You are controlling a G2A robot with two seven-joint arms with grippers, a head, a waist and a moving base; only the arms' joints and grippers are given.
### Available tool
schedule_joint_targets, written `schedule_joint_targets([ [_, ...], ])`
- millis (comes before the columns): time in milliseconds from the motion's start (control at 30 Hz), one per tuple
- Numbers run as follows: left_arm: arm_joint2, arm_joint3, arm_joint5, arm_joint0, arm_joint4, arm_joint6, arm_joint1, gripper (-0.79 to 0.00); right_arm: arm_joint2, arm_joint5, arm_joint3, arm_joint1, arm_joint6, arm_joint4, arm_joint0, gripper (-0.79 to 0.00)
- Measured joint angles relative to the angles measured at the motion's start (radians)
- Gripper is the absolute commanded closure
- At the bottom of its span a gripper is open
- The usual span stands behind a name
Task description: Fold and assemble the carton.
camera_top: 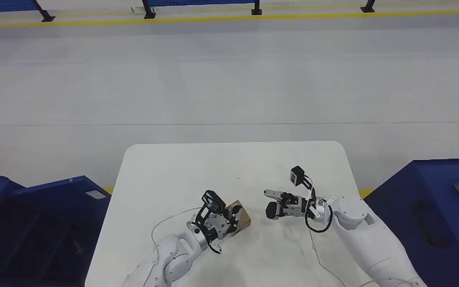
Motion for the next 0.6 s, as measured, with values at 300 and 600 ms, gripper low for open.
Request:
schedule_joint_targets([
  [300,0.032,0.073,0.05,-0.033,0.053,-0.001,-0.01,0.0,0.0,0.0,0.0,0.0,0.0,0.0,0.0,-0.785],
  [600,0.026,0.046,0.055,-0.024,0.023,0.031,-0.013,0.0,0.0,0.0,0.0,0.0,0.0,0.0,0.0,-0.785],
])
